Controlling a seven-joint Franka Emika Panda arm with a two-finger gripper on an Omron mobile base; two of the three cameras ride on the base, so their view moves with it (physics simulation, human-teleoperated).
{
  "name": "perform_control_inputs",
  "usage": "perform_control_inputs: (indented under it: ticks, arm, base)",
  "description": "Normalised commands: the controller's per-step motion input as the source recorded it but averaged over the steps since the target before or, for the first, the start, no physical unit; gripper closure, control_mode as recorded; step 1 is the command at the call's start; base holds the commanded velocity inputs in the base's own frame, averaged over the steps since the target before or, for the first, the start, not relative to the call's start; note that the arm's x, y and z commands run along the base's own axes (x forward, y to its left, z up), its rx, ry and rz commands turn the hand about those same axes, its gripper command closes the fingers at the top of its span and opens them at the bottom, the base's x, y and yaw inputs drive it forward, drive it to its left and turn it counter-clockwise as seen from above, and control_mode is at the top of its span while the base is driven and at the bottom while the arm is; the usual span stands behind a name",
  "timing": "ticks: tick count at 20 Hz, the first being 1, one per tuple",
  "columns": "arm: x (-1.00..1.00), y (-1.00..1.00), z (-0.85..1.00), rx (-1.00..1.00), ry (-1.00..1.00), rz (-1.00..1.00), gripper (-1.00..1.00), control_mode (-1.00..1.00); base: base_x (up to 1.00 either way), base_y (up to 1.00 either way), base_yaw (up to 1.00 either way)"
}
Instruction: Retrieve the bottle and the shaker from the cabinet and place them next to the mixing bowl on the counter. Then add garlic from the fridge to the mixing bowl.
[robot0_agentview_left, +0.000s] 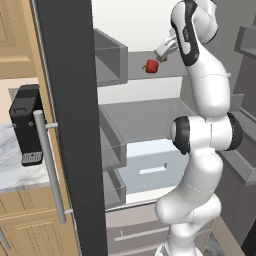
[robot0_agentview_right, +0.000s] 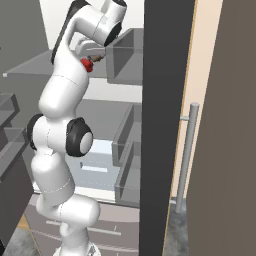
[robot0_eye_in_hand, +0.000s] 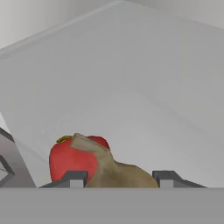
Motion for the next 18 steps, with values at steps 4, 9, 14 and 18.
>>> perform_control_inputs:
  ticks: [4, 9, 14, 18]
  arm:
    - [-0.84, 0.09, -0.06, -0.04, -0.11, -0.14, 1.0, -1.0]
    - [-0.71, 0.23, -0.13, -0.06, -0.11, -0.15, 1.0, -1.0]
    - [-0.59, 0.19, -0.09, -0.06, -0.07, -0.2, 1.0, -1.0]
    - [-0.72, 0.03, -0.11, -0.05, -0.01, -0.29, 1.0, -1.0]
  base:
    - [0.0, 0.0, 0.0]
    - [0.0, 0.0, 0.0]
    - [0.0, 0.0, 0.0]
    - [0.0, 0.0, 0.0]
